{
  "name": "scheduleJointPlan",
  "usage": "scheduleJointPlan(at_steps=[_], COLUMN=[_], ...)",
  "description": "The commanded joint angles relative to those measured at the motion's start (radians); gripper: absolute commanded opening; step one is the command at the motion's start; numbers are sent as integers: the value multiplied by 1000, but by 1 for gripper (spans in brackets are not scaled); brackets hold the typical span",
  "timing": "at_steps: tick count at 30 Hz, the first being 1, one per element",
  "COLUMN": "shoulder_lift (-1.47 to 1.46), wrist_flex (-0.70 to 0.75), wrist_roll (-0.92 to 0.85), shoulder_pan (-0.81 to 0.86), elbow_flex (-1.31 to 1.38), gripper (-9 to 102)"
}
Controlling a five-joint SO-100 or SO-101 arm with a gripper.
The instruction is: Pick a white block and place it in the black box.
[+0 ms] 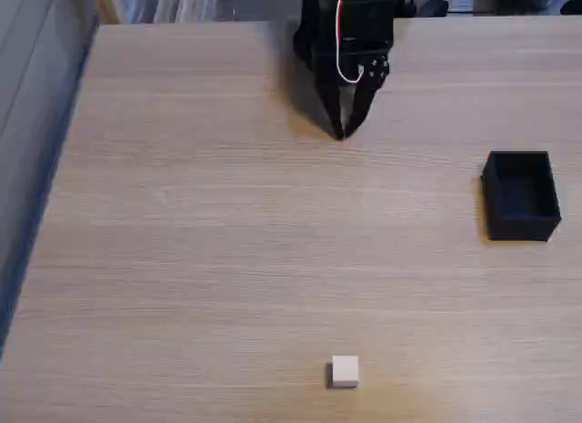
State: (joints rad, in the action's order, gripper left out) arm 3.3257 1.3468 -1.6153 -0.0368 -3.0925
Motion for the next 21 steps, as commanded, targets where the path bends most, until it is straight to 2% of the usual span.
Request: scheduleJointPlan(at_steps=[1,21], shoulder_lift=[6,6], wrist_flex=[2,2], wrist_roll=[11,12], shoulder_pan=[-11,-28], elbow_flex=[-15,-15], gripper=[0,0])
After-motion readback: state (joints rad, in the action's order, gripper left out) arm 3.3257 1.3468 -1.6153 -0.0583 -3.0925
